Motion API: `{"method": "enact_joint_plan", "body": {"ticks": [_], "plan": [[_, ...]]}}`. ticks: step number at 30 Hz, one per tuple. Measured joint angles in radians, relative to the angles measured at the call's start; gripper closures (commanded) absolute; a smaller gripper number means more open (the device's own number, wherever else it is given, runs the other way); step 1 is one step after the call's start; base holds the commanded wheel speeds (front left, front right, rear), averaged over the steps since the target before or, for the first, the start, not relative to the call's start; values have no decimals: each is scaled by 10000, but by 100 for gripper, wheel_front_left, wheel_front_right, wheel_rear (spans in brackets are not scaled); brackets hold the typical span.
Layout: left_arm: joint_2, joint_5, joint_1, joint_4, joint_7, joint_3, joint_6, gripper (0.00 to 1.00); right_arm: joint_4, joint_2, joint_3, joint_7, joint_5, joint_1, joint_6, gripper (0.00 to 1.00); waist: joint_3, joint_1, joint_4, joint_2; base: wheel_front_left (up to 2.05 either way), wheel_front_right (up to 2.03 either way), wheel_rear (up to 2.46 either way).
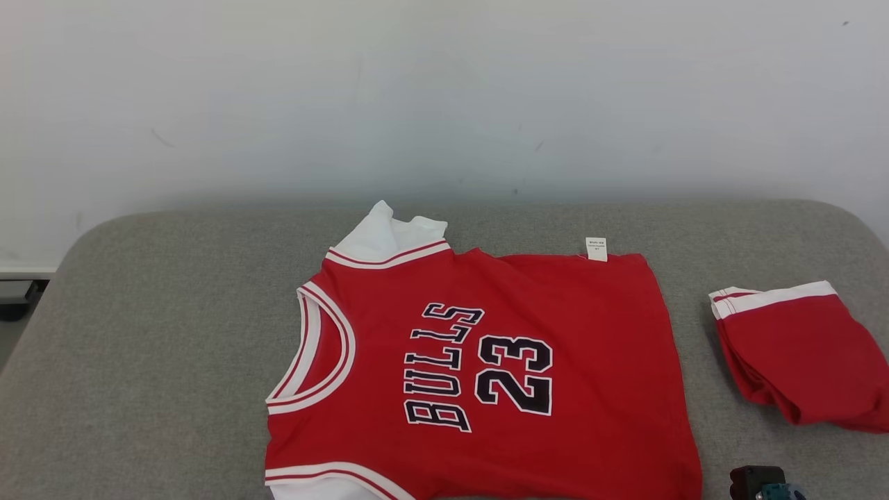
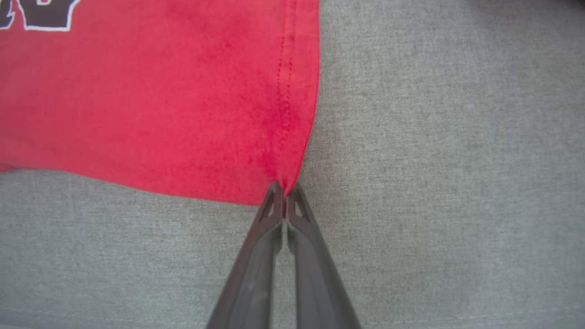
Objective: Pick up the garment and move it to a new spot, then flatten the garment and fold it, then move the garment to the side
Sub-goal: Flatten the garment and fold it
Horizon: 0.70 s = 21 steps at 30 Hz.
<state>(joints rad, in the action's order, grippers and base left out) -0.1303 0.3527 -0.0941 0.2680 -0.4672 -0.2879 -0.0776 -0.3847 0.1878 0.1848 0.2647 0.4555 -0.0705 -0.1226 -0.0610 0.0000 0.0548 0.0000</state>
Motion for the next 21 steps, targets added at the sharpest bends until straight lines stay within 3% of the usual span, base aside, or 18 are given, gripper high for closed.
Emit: {"method": "enact_joint_plan", "body": {"ticks": [7,21], "plan": [[50,320,-31,-247,303,157,75,100,100,-4,-107,-21,96,-16,12,100,-37,0,-12,0,0,0,0],[334,602,73,-2057,821,518,-27,100,1755,-8,-640,-389,569,-9,207,100,-103,0,22,0,0,0,0]]}}
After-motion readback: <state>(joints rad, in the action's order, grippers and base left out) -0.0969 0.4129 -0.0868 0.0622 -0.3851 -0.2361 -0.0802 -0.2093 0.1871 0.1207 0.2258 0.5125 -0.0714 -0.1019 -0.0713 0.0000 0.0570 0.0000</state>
